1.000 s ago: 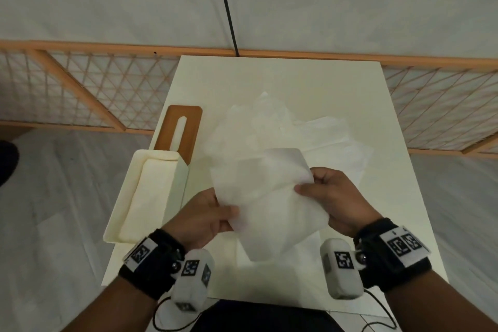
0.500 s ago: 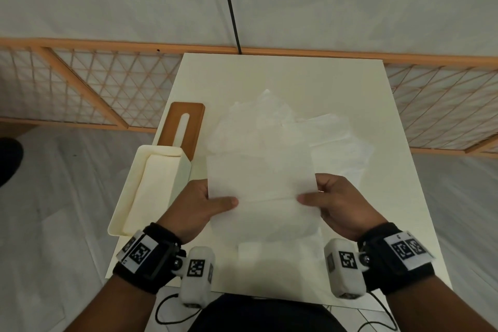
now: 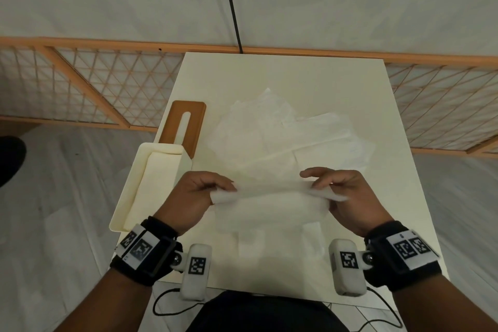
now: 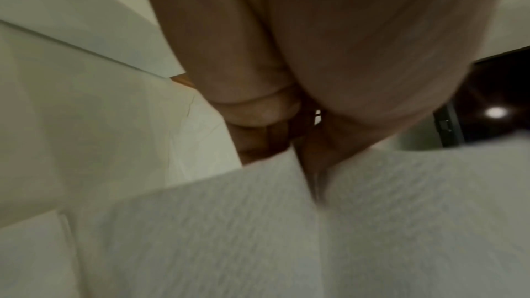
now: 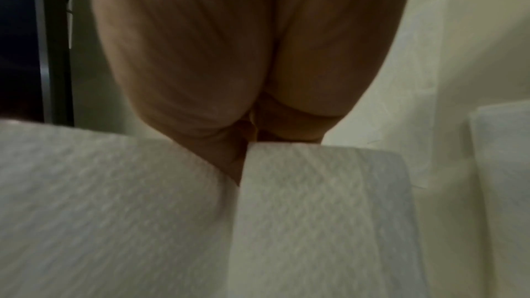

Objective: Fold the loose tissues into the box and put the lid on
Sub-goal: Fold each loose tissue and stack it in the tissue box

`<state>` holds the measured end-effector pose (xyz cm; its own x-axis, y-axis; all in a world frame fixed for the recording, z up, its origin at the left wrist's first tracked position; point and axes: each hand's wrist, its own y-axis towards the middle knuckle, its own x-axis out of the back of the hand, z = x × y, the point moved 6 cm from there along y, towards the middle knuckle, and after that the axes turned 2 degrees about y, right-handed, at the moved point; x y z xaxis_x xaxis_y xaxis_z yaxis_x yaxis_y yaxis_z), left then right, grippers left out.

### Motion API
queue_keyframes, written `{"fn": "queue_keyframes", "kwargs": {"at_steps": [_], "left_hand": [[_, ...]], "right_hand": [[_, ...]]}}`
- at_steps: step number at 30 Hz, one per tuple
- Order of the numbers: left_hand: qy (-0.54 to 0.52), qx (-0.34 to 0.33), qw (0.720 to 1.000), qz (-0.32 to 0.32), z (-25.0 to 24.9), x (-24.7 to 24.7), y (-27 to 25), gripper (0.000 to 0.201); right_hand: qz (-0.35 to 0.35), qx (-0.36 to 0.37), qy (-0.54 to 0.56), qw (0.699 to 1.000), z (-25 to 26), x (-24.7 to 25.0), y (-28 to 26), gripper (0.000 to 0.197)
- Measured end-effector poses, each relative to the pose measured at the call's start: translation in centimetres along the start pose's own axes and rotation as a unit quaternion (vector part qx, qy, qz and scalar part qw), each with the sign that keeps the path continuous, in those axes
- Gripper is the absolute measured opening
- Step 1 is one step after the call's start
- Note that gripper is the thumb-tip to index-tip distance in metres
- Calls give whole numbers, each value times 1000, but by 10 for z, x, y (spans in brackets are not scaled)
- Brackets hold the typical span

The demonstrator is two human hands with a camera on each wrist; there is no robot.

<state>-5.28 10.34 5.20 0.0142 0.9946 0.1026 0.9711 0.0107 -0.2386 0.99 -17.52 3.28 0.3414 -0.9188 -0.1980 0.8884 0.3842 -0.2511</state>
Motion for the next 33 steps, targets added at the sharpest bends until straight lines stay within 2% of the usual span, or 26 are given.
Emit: {"fn": "queue_keyframes", "kwargs": {"at_steps": [2, 4, 5, 6, 7, 8, 10, 13, 15, 18, 22, 25, 30, 33], "left_hand": [[-101, 43, 994, 5, 6, -2, 0, 34], [-162, 64, 985, 5, 8, -6, -3, 34], [-156, 77, 985, -8, 11, -8, -3, 38], [-112, 79, 990, -31, 16, -7, -2, 38], [-47, 67, 995, -50, 22, -5, 0, 29], [17, 55, 997, -54, 28, -4, 1, 18], [86, 70, 993, -31, 48, -6, 3, 19], [115, 134, 983, -42, 83, -14, 0, 18], [198, 146, 968, -42, 101, -23, 0, 15], [302, 153, 941, -19, 124, -38, 2, 16], [333, 148, 930, -43, 141, -45, 6, 18], [339, 134, 929, -63, 147, -45, 8, 16], [352, 110, 927, -60, 155, -50, 11, 15], [346, 106, 930, -67, 159, -51, 12, 16]], "right_hand": [[1, -42, 43, 998, -5, 7, 0, 44], [11, -74, 102, 992, -10, 9, -2, 28], [19, -81, 136, 987, -9, 8, -3, 19], [20, -87, 158, 983, -11, 8, -3, 24], [16, -101, 161, 982, -15, 7, -4, 29], [-7, -109, 130, 985, -21, 10, -4, 26], [-41, -108, 2, 993, -32, 16, -4, 8], [-42, -131, -164, 977, -59, 23, -8, 20], [-43, -145, -270, 951, -81, 28, -9, 24], [-37, -140, -427, 892, -104, 28, -9, 25], [-49, -120, -484, 865, -124, 29, -5, 27], [-59, -105, -493, 861, -129, 30, -2, 29], [-38, -100, -519, 848, -139, 32, 0, 32], [-49, -92, -532, 841, -141, 35, -2, 32]]}}
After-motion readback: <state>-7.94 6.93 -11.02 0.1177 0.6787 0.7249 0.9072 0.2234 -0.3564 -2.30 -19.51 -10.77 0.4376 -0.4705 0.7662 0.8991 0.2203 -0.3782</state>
